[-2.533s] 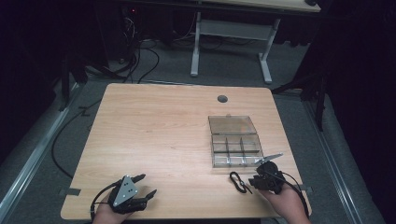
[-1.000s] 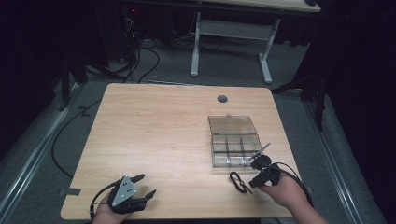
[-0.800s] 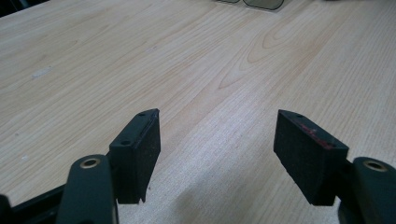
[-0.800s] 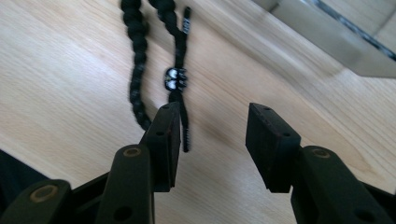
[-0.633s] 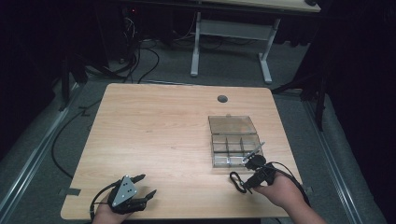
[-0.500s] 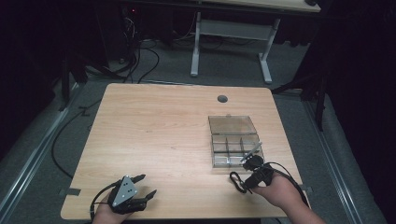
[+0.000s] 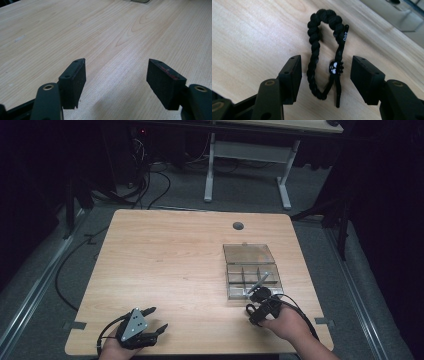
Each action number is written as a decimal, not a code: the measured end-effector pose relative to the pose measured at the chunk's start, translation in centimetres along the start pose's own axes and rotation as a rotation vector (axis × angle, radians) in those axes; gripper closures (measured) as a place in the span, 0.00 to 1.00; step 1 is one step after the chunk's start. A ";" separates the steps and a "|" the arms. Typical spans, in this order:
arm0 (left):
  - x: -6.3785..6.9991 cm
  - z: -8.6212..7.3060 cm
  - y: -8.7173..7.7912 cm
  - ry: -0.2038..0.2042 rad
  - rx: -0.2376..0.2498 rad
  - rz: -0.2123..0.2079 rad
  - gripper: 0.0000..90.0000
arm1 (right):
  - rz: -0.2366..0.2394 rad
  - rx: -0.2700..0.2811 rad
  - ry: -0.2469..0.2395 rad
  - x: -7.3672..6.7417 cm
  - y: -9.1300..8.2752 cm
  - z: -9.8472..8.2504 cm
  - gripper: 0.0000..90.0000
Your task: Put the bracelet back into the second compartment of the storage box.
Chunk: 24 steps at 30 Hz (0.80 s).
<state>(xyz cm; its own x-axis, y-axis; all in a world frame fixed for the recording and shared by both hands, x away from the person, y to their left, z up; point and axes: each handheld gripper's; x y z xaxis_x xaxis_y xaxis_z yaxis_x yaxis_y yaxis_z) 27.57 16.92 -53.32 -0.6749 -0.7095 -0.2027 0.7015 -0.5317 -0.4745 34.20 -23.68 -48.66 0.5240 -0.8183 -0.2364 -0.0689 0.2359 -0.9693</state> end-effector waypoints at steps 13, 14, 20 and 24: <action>0.0 0.0 0.0 0.009 -0.008 -0.003 0.36 | -0.062 -0.012 -0.020 -0.1 0.2 0.3 0.75; 0.1 0.0 0.0 0.010 -0.007 -0.002 0.36 | -0.060 -0.010 -0.026 -0.1 0.2 0.3 0.78; 0.1 0.0 0.1 0.013 -0.008 -0.003 0.36 | -0.053 -0.006 -0.052 -0.1 0.2 0.2 0.79; 0.0 0.0 0.0 0.005 -0.002 -0.003 0.36 | -0.039 -0.009 -0.036 0.1 0.1 0.2 0.80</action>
<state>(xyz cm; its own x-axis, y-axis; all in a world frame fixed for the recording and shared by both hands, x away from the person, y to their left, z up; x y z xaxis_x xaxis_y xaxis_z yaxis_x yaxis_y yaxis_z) 27.55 16.91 -53.31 -0.6785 -0.7054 -0.2051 0.6986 -0.5331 -0.4773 34.44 -23.65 -48.76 0.5564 -0.8074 -0.1962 -0.0556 0.1994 -0.9783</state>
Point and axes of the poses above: each handheld gripper's, and its own axes: y roughly forward along the jaws, z roughly out of its top, x roughly to its right, and after that the axes turned 11 degrees about z, right-handed
